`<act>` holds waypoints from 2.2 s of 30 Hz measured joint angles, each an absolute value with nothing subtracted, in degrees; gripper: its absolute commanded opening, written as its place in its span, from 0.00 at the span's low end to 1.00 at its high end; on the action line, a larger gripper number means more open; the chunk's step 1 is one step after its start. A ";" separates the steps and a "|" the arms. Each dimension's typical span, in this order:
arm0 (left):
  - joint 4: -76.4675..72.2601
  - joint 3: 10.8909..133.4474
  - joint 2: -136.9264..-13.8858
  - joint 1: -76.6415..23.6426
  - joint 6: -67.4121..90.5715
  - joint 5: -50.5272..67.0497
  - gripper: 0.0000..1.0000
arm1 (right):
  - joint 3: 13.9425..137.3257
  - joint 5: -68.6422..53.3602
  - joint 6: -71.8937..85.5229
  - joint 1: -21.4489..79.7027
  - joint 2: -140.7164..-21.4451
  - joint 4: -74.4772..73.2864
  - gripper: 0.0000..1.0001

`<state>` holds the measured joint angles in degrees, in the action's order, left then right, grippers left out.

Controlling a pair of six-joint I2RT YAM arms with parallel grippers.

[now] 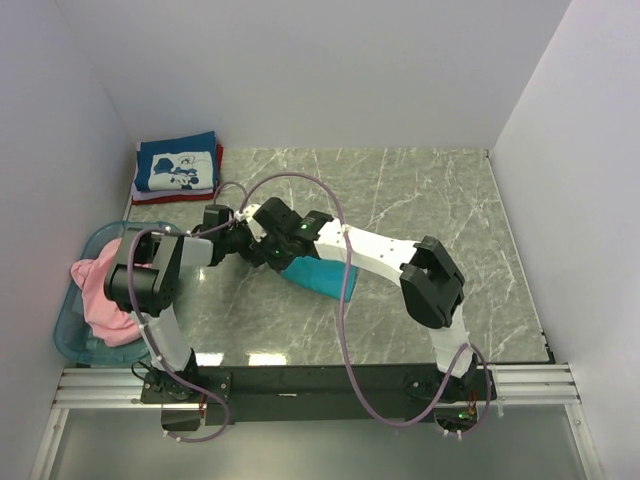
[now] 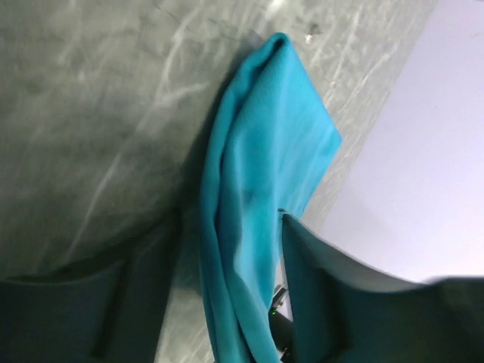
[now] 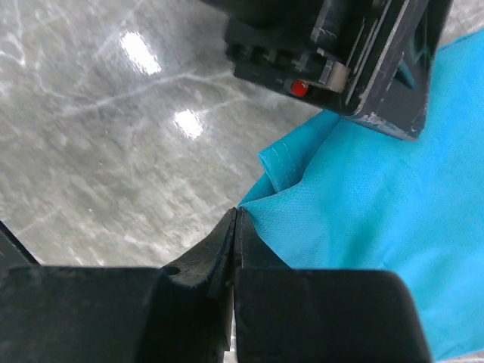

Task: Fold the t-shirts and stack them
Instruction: Neatly place the folded tshirt to the corner

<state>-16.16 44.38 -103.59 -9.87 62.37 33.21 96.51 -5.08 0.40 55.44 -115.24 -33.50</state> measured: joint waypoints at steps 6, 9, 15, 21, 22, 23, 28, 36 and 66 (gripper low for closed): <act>-16.91 46.96 -107.26 -11.38 64.14 32.45 0.46 | 98.98 -5.50 1.74 55.44 -117.16 -32.97 0.00; -16.64 48.10 -107.74 -12.40 64.18 31.33 0.48 | 100.42 -5.54 2.09 55.44 -118.45 -32.80 0.00; -16.47 49.15 -108.33 -13.74 64.34 29.85 0.38 | 101.45 -5.65 2.17 55.44 -119.17 -32.60 0.00; -13.54 50.81 -108.97 -14.37 62.61 27.64 0.00 | 101.71 -5.58 2.17 55.44 -119.17 -32.64 0.04; -12.56 51.75 -108.99 -14.46 61.73 26.76 0.00 | 101.71 -5.39 2.17 55.44 -119.17 -32.67 0.07; -11.46 52.53 -109.01 -14.59 60.71 25.74 0.00 | 101.71 -5.13 2.15 55.33 -119.17 -32.64 0.13; -6.35 57.30 -109.38 -14.76 54.59 20.36 0.00 | 99.88 -4.95 2.90 54.04 -117.75 -32.64 0.77; 0.58 70.87 -112.73 -14.59 39.35 8.99 0.00 | 93.19 -5.15 1.56 44.01 -108.29 -35.11 0.89; 17.58 120.03 -129.05 -0.12 10.59 8.12 0.00 | 81.95 -5.63 -3.11 34.09 -96.16 -37.71 0.94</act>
<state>17.58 120.03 -129.05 -0.12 10.59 8.12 81.95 -5.63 -3.11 34.09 -96.16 -37.71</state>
